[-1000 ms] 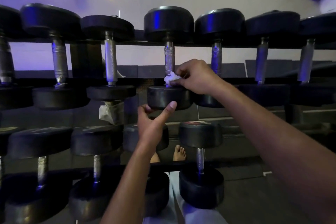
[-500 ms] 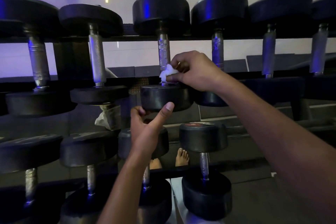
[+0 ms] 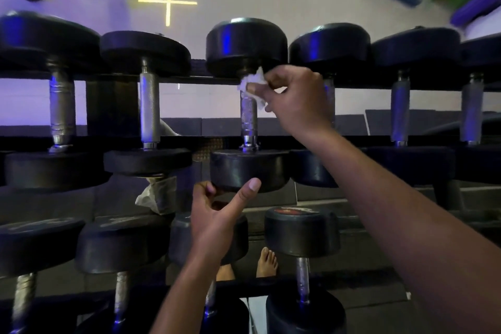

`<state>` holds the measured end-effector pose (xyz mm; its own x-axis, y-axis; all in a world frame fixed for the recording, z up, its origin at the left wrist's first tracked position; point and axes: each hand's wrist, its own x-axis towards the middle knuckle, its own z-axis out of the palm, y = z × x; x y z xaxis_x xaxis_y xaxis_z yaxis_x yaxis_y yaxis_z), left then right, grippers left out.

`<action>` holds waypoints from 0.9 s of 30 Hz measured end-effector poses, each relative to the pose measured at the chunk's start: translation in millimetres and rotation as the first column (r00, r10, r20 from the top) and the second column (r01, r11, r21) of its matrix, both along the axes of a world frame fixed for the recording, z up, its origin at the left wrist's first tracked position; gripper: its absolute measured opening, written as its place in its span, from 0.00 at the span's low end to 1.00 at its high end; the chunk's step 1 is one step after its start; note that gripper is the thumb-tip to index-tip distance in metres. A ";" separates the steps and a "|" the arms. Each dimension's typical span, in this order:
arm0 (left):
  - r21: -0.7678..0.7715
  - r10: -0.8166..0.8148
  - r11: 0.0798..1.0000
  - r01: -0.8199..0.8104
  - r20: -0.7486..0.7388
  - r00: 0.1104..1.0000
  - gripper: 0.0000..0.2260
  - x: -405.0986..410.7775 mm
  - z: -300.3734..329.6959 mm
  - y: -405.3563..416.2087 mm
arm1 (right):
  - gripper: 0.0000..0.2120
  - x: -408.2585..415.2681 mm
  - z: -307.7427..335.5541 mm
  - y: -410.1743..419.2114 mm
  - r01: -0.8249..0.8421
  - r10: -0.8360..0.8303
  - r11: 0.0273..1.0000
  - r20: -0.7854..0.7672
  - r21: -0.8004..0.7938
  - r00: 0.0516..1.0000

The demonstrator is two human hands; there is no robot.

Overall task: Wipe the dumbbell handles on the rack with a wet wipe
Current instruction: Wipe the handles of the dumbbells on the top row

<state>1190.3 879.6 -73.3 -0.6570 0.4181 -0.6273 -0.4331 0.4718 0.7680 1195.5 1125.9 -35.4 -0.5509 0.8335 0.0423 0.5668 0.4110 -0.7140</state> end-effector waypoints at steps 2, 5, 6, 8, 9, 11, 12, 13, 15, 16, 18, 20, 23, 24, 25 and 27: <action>0.007 0.017 1.000 -0.017 -0.004 1.000 0.43 0.6 -1.7 1.3 | 0.21 -11.3 -1.9 3.7 0.082 -0.082 0.997 -0.039 0.006 0.996; 0.019 0.044 0.999 -0.044 0.002 0.999 0.44 1.6 -1.9 3.5 | 0.21 -16.0 -10.3 -6.2 0.172 -0.179 0.981 -0.080 -0.088 0.981; 0.026 0.050 0.998 -0.050 0.004 0.999 0.44 2.3 -1.8 4.2 | 0.21 -17.6 -11.7 -9.7 0.205 -0.221 0.967 -0.096 -0.149 0.971; 0.037 0.058 0.998 -0.058 0.008 0.998 0.44 3.1 -2.1 5.1 | 0.23 -24.2 -10.7 -13.6 0.273 -0.299 0.932 -0.081 -0.238 0.951; 0.040 0.059 0.997 -0.059 0.010 0.998 0.45 3.3 -2.9 5.0 | 0.23 -28.3 -8.7 -15.7 0.300 -0.317 0.926 -0.039 -0.228 0.948; 0.045 0.057 0.997 -0.058 0.009 0.998 0.44 3.4 -4.6 4.3 | 0.23 -34.6 -1.5 -22.4 0.338 -0.335 0.933 0.043 -0.128 0.941; 0.046 0.054 0.997 -0.055 0.005 0.999 0.44 3.2 -5.3 4.1 | 0.23 -37.2 0.6 -26.1 0.348 -0.344 0.934 0.064 -0.077 0.937; 0.045 0.050 0.998 -0.050 0.001 0.999 0.44 3.0 -5.7 3.9 | 0.23 -39.4 2.1 -30.1 0.350 -0.347 0.936 0.072 -0.038 0.935; 0.041 0.045 0.998 -0.045 0.003 0.999 0.46 3.3 -6.5 3.4 | 0.22 -43.6 1.7 -37.1 0.345 -0.345 0.939 0.071 0.011 0.936; 0.042 0.044 0.998 -0.044 0.011 0.999 0.46 3.3 -6.4 3.1 | 0.22 -45.2 1.3 -38.9 0.340 -0.341 0.940 0.060 0.026 0.938; 0.041 0.043 0.998 -0.044 0.020 0.999 0.45 4.3 -5.9 3.0 | 0.21 -43.5 -0.1 -38.1 0.325 -0.326 0.945 0.041 0.028 0.944; 0.042 0.056 0.997 -0.057 0.019 0.998 0.46 5.2 -4.7 3.4 | 0.22 -36.6 -3.5 -31.7 0.333 -0.332 0.941 0.021 -0.060 0.943; 0.047 0.068 0.996 -0.069 0.020 0.997 0.46 4.6 -3.7 4.1 | 0.22 -26.1 -9.5 -17.4 0.300 -0.359 0.873 -0.091 -0.385 0.929; 0.048 0.068 0.996 -0.069 0.022 0.997 0.46 4.4 -3.7 4.3 | 0.19 -23.2 -12.3 -12.5 0.257 -0.382 0.818 -0.152 -0.514 0.912; 0.052 0.070 0.996 -0.071 0.025 0.997 0.46 4.4 -3.7 4.3 | 0.16 -20.8 -13.5 -8.3 0.210 -0.402 0.754 -0.183 -0.623 0.897; 0.062 0.076 0.995 -0.078 0.034 0.997 0.45 5.2 -3.6 4.2 | 0.08 -18.0 -10.3 -4.1 0.131 -0.406 0.611 -0.167 -0.781 0.899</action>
